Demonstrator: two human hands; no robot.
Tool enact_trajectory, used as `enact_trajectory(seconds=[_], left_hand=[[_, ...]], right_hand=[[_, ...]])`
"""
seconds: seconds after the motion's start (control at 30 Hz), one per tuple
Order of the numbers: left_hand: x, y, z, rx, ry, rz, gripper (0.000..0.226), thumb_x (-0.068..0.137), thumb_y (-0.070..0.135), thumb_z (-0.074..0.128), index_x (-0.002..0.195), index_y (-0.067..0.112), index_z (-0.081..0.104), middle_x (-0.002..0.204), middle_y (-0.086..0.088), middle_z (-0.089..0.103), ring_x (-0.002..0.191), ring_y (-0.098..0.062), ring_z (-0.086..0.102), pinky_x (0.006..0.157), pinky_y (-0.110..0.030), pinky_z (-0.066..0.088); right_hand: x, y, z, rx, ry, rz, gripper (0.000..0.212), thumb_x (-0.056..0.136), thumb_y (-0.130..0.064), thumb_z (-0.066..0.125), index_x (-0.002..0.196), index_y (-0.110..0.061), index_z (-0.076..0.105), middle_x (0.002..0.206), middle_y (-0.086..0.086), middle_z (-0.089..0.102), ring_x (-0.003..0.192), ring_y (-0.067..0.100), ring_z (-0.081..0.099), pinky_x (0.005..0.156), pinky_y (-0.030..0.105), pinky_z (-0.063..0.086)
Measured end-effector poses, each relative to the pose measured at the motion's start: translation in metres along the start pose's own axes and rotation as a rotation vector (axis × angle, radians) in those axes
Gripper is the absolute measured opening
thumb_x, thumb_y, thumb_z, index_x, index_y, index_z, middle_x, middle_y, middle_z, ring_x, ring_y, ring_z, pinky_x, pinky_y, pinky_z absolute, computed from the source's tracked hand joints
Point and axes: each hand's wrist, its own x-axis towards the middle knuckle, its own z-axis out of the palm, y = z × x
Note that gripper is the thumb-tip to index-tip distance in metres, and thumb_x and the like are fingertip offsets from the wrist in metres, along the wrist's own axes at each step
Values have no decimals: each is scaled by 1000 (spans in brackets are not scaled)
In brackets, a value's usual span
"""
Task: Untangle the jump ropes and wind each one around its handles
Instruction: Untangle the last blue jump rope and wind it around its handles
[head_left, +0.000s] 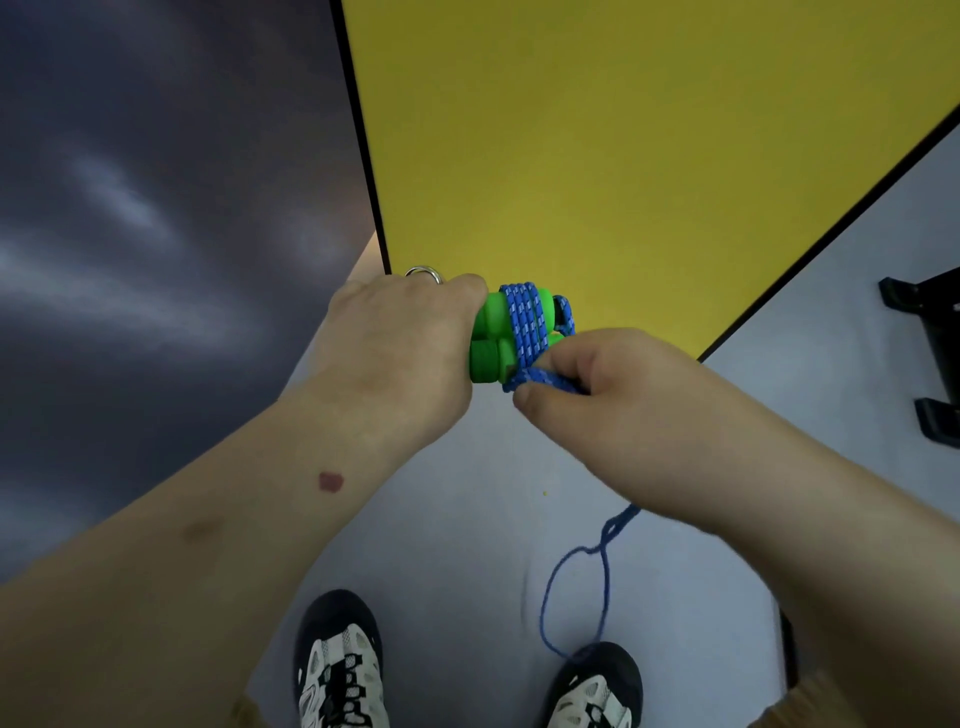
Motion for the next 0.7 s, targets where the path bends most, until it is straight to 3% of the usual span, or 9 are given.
enact_trajectory(seconds=[0.17,0.33,0.5,0.6,0.7], left_hand=[[1,4,-3,2,-16,17,32,72,14,59,88,30,36,78,5,43,72,-26,44,67,-35,25],[-2,6,-2,-3,-10,63,31,74,13,58,87,30,35,74,6,39,70,-24,41,66,-34,23],[-3,7,-4,-4,-41,81,31,76,15,57,91,31,36,76,8,37,73,-24,41,69,-35,25],[-2,9,-7,-15,-58,93,29,77,16,57,101,31,47,80,7,41,78,-26,48,69,-35,27],[-1,9,-9,-32,-84,97,34,77,17,57,107,32,49,85,7,44,87,-27,56,71,-34,27]], right_hand=[[16,-6,-30,-50,-35,-16,29,94,-38,63,82,-13,70,39,-9,36,32,8,33,32,17,24],[39,-2,-41,-30,-12,-31,29,87,-48,70,76,-21,72,52,-4,58,43,9,45,45,25,35],[58,1,-46,19,39,-94,28,76,-48,82,79,-20,74,59,-3,54,41,6,39,35,16,30],[72,3,-47,36,71,-149,27,74,-46,84,81,-21,75,61,-6,56,44,2,41,41,15,33],[88,11,-40,137,70,-190,25,74,-44,85,81,-21,76,62,-5,56,53,7,44,53,24,39]])
